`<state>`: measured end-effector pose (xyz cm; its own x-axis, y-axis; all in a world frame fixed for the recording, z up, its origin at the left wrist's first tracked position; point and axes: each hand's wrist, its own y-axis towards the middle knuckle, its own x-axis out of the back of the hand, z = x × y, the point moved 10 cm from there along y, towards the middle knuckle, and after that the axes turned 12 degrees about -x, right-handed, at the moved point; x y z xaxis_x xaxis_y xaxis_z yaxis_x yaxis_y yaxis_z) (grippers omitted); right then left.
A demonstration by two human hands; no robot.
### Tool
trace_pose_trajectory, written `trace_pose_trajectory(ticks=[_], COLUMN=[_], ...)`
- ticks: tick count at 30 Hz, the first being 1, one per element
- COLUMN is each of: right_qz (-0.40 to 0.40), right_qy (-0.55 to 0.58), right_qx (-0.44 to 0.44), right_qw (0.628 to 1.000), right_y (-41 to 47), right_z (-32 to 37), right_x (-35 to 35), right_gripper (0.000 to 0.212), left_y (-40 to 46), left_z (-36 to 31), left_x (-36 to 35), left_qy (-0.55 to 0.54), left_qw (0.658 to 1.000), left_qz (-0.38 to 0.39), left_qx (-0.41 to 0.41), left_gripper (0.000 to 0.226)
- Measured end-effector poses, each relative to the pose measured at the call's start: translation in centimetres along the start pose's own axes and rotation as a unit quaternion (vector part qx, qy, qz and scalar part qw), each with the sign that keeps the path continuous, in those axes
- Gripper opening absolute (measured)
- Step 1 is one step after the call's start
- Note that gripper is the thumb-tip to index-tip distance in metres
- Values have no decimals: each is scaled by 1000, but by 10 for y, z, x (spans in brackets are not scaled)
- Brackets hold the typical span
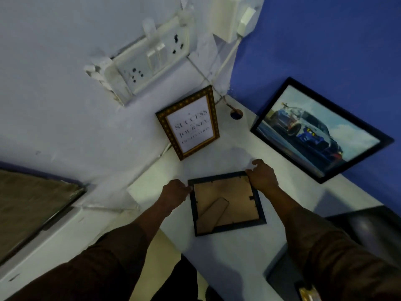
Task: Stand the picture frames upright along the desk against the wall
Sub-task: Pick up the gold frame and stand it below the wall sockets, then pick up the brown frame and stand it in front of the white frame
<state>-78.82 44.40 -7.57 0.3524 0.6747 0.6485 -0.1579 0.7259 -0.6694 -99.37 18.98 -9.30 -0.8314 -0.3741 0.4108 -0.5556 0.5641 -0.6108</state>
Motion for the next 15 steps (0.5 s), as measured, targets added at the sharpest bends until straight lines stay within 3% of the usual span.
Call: trace_pose_trajectory(ticks=[4, 8, 11, 15], right_qz=[-3, -19, 9, 33], right_qy=[-16, 10, 66, 108], right_qx=[-52, -79, -88, -28], right_qw=[999, 997, 994, 993], right_y=[-26, -37, -36, -50], right_z=[-52, -76, -85, -67], right_x=[-15, -26, -26, -12], right_gripper=[63, 61, 39, 28], left_y=[-28, -51, -60, -71], left_z=[21, 16, 14, 13], left_x=[-35, -46, -53, -62], left_qy=[21, 34, 14, -5], left_qw=[1000, 999, 999, 997], left_qz=[17, 0, 25, 61], left_qx=[11, -29, -41, -50], left_gripper=[25, 30, 27, 54])
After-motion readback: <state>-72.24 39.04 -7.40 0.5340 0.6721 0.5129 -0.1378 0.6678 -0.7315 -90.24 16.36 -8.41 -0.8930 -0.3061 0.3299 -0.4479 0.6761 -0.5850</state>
